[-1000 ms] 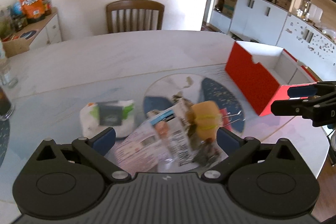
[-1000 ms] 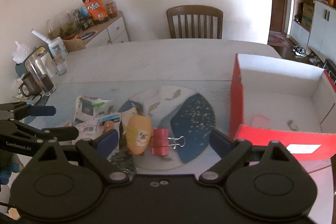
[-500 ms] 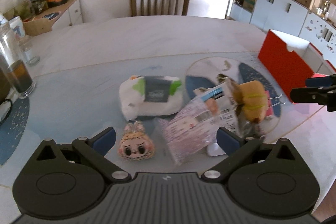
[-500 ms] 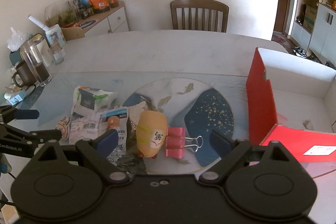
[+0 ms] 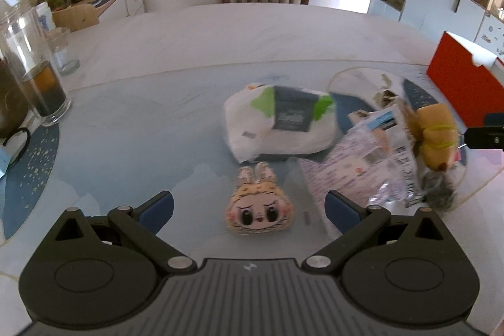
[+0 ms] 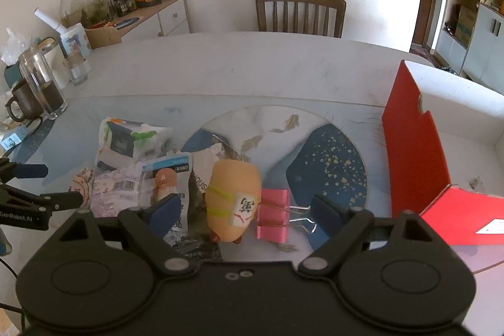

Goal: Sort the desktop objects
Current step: 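Grasp the bunny plush with left tool while right tool grasps the yellow plush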

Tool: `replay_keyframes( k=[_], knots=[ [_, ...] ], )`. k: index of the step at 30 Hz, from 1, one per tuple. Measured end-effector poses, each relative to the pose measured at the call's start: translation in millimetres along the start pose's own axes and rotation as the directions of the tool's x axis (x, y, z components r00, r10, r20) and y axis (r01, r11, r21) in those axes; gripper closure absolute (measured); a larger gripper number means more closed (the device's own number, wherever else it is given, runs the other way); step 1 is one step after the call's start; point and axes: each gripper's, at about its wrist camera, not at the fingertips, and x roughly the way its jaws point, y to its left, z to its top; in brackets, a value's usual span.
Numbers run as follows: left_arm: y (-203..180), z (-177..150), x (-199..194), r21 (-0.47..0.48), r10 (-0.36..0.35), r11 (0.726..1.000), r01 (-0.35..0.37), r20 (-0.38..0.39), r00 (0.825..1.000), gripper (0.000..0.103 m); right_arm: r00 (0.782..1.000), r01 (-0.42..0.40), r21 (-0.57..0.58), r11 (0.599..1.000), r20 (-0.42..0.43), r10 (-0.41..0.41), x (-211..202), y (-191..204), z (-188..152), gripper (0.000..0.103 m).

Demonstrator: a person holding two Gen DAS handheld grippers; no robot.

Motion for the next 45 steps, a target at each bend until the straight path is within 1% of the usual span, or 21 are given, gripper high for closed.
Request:
replay_keyframes(
  k=[4, 7, 11, 16, 19, 22, 23, 24, 25, 26, 29, 30, 33, 35, 39, 45],
  knots=[
    [8, -3, 11, -0.013, 0.016, 1.000, -0.016, -0.029, 0.999, 0.000, 1.000, 0.009, 0.002, 1.000, -0.019, -0.009, 9, 2, -1, 0.018],
    [11, -3, 17, -0.026, 0.015, 1.000, -0.016, -0.042, 0.999, 0.000, 1.000, 0.017, -0.004, 1.000, -0.026, -0.017, 14, 4, 0, 0.020],
    [8, -4, 20, -0.018, 0.007, 1.000, -0.008, -0.042, 0.999, 0.000, 0.999, 0.026, -0.008, 1.000, -0.036, -0.026, 22, 7, 2, 0.024],
    [3, -4, 21, -0.008, -0.001, 1.000, 0.000, -0.041, 0.999, 0.001, 0.998, 0.028, -0.012, 1.000, -0.050, -0.029, 30, 9, 3, 0.026],
    [2, -5, 22, -0.006, -0.004, 1.000, 0.004, -0.038, 0.999, 0.002, 0.997, 0.032, -0.011, 0.999, -0.063, -0.033, 34, 10, 2, 0.031],
    [3, -5, 22, -0.005, -0.015, 1.000, 0.015, -0.037, 0.999, 0.007, 0.997, 0.031, -0.015, 0.999, -0.068, -0.032, 37, 11, 2, 0.033],
    [3, -5, 22, -0.005, -0.018, 1.000, 0.018, -0.038, 0.999, 0.012, 0.997, 0.030, -0.016, 0.999, -0.069, -0.031, 38, 11, 2, 0.035],
    [3, -5, 23, -0.006, -0.023, 1.000, 0.022, -0.040, 0.999, 0.018, 0.997, 0.027, -0.016, 0.999, -0.071, -0.029, 38, 12, 2, 0.040],
    [2, -5, 23, -0.008, -0.026, 1.000, 0.026, -0.042, 0.999, 0.021, 0.997, 0.025, -0.016, 1.000, -0.076, -0.027, 39, 12, 2, 0.043],
    [3, -5, 24, -0.010, -0.030, 1.000, 0.029, -0.045, 0.999, 0.027, 0.997, 0.022, -0.015, 1.000, -0.080, -0.023, 40, 12, 2, 0.046],
    [3, -6, 24, -0.007, -0.027, 1.000, 0.027, -0.047, 0.999, 0.033, 0.996, 0.022, -0.015, 1.000, -0.085, -0.023, 41, 13, 2, 0.048],
    [2, -6, 24, -0.005, -0.024, 1.000, 0.024, -0.048, 0.999, 0.038, 0.996, 0.020, -0.016, 1.000, -0.087, -0.021, 42, 13, 2, 0.050],
    [2, -4, 23, -0.006, -0.022, 1.000, 0.022, -0.049, 0.999, 0.046, 0.996, 0.019, -0.019, 1.000, -0.087, -0.021, 42, 15, 2, 0.056],
    [1, -3, 23, -0.007, -0.022, 1.000, 0.022, -0.046, 0.999, 0.049, 0.996, 0.018, -0.018, 1.000, -0.088, -0.020, 42, 15, 2, 0.056],
    [0, -1, 19, -0.005, -0.026, 1.000, 0.026, -0.031, 0.999, 0.051, 0.996, 0.020, -0.019, 1.000, -0.086, -0.021, 41, 15, 3, 0.059],
    [-6, 8, 10, -0.001, -0.030, 1.000, 0.030, -0.009, 1.000, 0.052, 0.997, 0.018, -0.021, 1.000, -0.071, -0.019, 35, 13, 3, 0.061]
  ],
)
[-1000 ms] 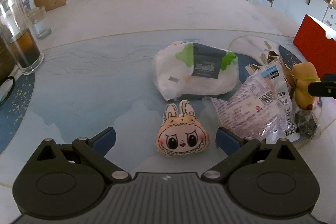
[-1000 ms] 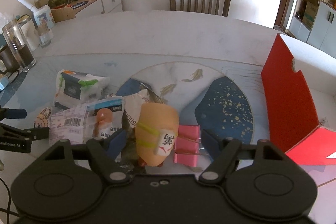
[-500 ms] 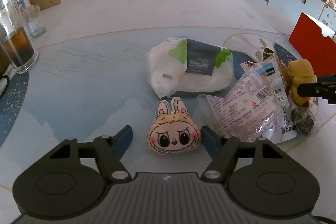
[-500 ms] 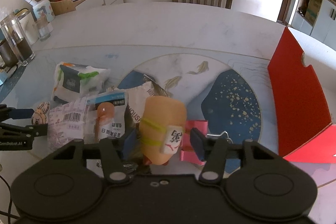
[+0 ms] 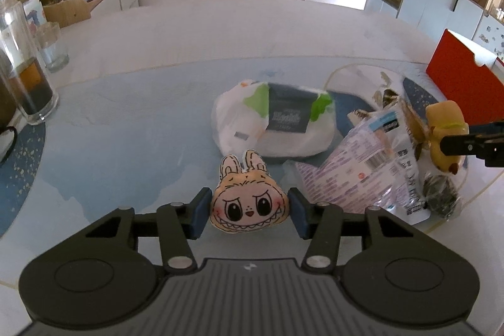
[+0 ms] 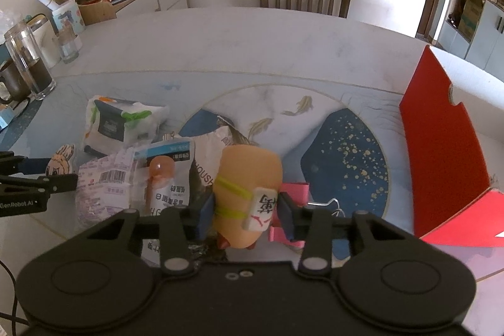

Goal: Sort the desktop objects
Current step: 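Grasp the bunny plush with left tool while right tool grasps the yellow plush, then lift and carry both plush toys with both tools into the red shoebox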

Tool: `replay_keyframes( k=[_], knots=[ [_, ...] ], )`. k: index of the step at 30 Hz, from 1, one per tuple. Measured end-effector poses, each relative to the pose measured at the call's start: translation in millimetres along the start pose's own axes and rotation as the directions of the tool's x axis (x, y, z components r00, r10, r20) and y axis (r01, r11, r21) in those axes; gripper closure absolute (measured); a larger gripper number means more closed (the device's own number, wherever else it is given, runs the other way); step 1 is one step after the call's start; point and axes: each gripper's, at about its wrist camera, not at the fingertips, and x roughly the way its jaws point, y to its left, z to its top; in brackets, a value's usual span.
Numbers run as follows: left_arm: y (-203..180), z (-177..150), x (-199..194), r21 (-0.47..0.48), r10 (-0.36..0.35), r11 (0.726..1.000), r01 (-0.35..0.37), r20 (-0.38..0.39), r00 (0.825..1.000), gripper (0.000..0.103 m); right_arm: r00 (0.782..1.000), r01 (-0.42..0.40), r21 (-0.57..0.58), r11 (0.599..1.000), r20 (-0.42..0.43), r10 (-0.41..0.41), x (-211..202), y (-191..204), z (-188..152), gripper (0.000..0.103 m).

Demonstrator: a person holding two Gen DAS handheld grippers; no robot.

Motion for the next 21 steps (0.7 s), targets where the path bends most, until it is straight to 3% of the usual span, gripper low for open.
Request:
replay_keyframes(
  k=[21],
  knots=[
    [-41, 15, -41, 0.035, -0.063, 0.998, 0.061, 0.042, 0.997, 0.052, 0.999, -0.027, 0.025, 0.999, 0.043, 0.026, -41, -12, -4, 0.062]
  ],
)
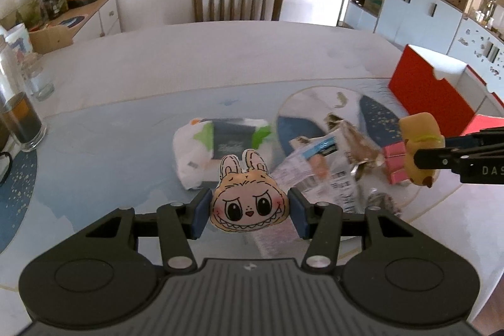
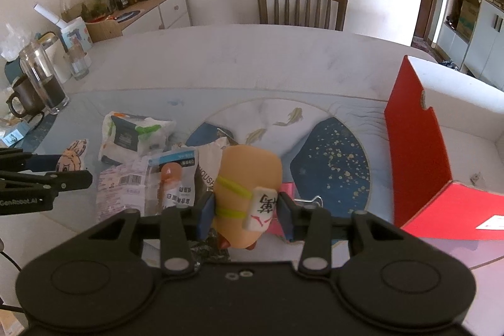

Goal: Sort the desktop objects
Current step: 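Lift and carry both plush toys with both tools into the red shoebox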

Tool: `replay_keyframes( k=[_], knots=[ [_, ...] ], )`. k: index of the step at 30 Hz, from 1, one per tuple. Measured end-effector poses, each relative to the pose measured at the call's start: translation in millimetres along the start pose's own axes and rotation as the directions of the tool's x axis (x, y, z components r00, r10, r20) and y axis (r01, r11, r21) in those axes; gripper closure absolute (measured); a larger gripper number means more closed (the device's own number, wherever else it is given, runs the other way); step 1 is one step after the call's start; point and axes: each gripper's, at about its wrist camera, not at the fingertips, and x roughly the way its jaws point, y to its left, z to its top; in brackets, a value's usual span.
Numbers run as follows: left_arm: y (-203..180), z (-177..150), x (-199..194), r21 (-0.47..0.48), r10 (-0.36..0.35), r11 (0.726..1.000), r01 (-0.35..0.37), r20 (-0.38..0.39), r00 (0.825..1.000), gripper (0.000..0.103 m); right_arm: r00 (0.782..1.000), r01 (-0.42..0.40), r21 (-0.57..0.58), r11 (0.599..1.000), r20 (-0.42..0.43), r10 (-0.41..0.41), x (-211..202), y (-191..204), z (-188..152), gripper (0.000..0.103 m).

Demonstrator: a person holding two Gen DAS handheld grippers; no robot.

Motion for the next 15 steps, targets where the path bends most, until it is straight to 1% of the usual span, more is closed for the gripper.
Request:
replay_keyframes(
  k=[8, 15],
  knots=[
    [-33, 12, -11, 0.038, -0.049, 0.998, 0.048, 0.015, 0.999, 0.052, 1.000, -0.012, 0.027, 1.000, 0.014, 0.012, -22, -11, -2, 0.062],
    [-64, 24, -18, 0.069, -0.098, 0.993, 0.096, 0.023, 0.995, 0.052, 0.999, -0.028, 0.063, 0.998, 0.035, 0.026, -44, -29, -3, 0.062]
  ],
)
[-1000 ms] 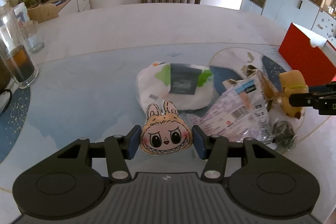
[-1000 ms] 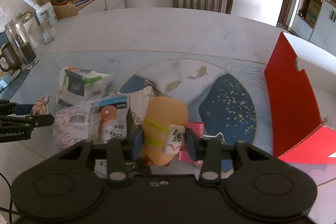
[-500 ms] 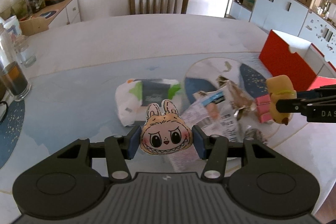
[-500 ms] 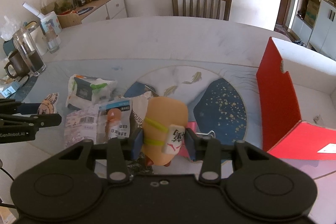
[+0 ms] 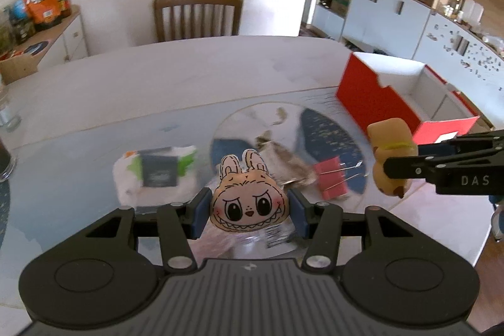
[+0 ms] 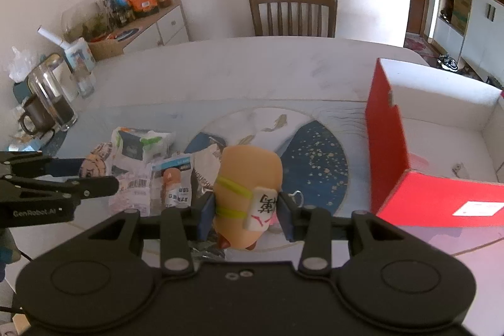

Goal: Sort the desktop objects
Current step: 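Lift and carry both plush toys with both tools into the red shoebox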

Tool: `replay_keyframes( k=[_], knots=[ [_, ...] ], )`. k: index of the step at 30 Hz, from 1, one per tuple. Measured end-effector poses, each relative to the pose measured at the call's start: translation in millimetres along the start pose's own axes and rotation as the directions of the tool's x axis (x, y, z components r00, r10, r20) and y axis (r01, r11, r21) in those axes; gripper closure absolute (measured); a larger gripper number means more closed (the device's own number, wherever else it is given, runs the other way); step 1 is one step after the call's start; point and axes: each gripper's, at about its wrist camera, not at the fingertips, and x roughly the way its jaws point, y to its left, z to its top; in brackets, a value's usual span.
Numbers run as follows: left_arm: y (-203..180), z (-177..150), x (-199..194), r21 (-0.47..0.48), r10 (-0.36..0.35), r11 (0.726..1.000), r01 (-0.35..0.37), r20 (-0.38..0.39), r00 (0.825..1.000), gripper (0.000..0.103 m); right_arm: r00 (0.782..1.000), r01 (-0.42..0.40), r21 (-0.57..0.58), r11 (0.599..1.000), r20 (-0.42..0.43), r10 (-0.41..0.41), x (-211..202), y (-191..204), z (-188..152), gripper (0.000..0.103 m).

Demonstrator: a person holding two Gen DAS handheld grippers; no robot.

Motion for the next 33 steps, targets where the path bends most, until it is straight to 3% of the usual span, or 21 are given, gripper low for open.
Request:
replay_keyframes(
  k=[17, 33],
  knots=[
    [-80, 33, 11, 0.082, -0.103, 0.991, 0.101, 0.012, 0.995, 0.052, 0.999, 0.033, 0.063, 0.997, 0.008, -0.033, -44, -62, 3, 0.062],
    [-161, 71, 47, 0.162, -0.168, 0.973, 0.164, 0.013, 0.986, 0.052, 0.997, 0.067, 0.087, 0.994, 0.022, -0.069, -60, -134, 13, 0.062]
  ],
)
